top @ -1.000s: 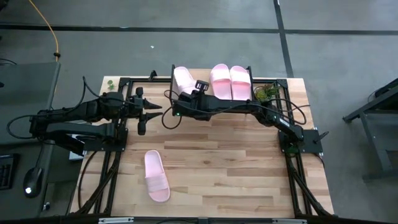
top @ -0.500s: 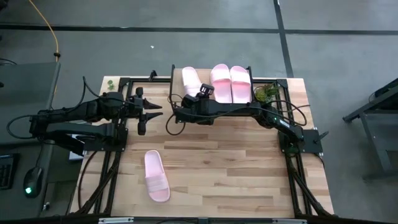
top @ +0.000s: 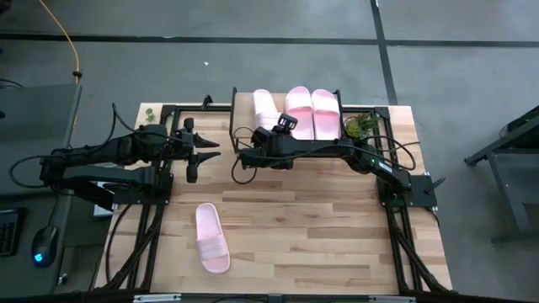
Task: Pick and place slides into the shelf
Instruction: Put the pink slide on the shelf
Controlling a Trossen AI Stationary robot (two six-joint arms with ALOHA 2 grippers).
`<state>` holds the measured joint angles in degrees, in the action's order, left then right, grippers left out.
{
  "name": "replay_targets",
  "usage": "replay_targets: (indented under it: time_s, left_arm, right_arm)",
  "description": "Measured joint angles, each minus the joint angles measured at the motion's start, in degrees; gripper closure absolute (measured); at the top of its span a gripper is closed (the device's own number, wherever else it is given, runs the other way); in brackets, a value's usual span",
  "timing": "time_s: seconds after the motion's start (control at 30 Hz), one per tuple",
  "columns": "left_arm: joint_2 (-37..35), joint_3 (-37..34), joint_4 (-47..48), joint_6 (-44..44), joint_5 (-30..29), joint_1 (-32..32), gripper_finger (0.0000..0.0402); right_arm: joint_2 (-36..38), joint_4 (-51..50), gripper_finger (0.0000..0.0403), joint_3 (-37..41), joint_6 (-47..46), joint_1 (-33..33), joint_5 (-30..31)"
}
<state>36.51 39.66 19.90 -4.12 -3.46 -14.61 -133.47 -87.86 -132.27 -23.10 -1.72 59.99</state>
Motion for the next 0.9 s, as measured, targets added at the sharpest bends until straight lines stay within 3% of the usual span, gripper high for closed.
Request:
replay_targets:
  time_s: [0.6, 0.9]
  left_arm:
    - [0.0, 0.0, 0.0, 0.1, 0.0, 0.0, 0.03]
    - [0.0, 0.0, 0.0, 0.1, 0.0, 0.0, 0.03]
  right_arm:
    - [2.4, -2.4, 0.0403, 0.0, -1.3, 0.0, 0.8]
    - [3.2, -2.2, 0.0403, 0.0, -1.5, 0.2, -4.4]
